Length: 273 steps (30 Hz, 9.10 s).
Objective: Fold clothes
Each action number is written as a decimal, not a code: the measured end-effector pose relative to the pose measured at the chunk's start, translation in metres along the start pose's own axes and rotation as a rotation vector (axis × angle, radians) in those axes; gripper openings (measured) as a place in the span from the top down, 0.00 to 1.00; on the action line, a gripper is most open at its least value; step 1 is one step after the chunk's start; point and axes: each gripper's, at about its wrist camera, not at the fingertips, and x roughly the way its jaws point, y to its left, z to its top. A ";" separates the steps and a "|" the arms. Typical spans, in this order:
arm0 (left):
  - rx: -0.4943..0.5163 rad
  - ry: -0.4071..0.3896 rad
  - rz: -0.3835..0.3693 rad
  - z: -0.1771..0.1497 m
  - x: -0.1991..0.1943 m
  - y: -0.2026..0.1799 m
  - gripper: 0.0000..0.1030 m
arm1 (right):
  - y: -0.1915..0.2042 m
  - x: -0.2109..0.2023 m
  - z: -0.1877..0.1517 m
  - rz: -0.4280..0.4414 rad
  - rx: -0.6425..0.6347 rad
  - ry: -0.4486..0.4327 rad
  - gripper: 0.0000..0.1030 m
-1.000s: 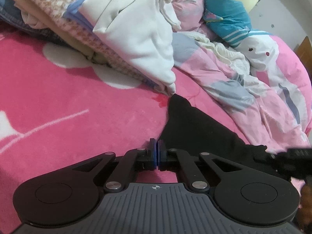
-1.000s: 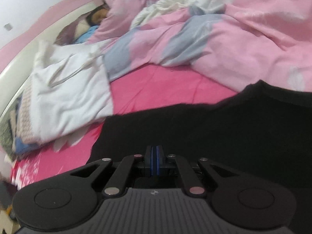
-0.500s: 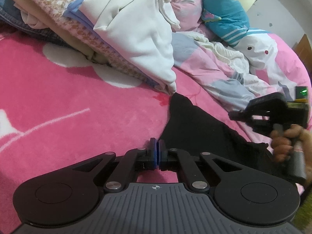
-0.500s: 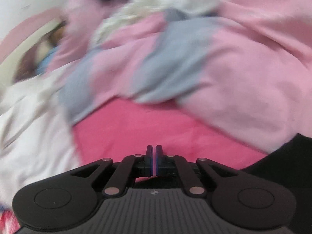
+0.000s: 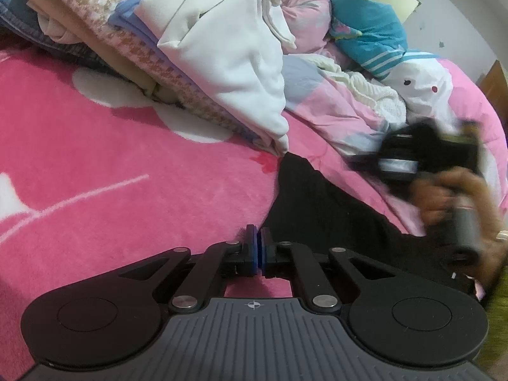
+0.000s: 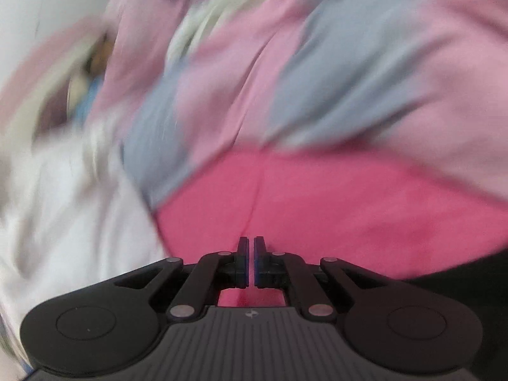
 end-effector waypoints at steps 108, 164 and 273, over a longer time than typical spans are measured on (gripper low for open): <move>0.770 0.450 -0.496 -0.131 0.085 -0.325 0.77 | -0.266 -0.391 -0.115 -0.451 -0.181 -0.393 0.61; 0.452 0.433 -0.653 -0.132 0.106 -0.282 0.75 | -0.204 -0.457 -0.210 0.641 -0.142 -0.210 0.72; 0.310 0.452 -0.508 -0.124 0.115 -0.306 0.98 | -0.227 -0.344 -0.178 -0.185 -0.650 -0.268 0.68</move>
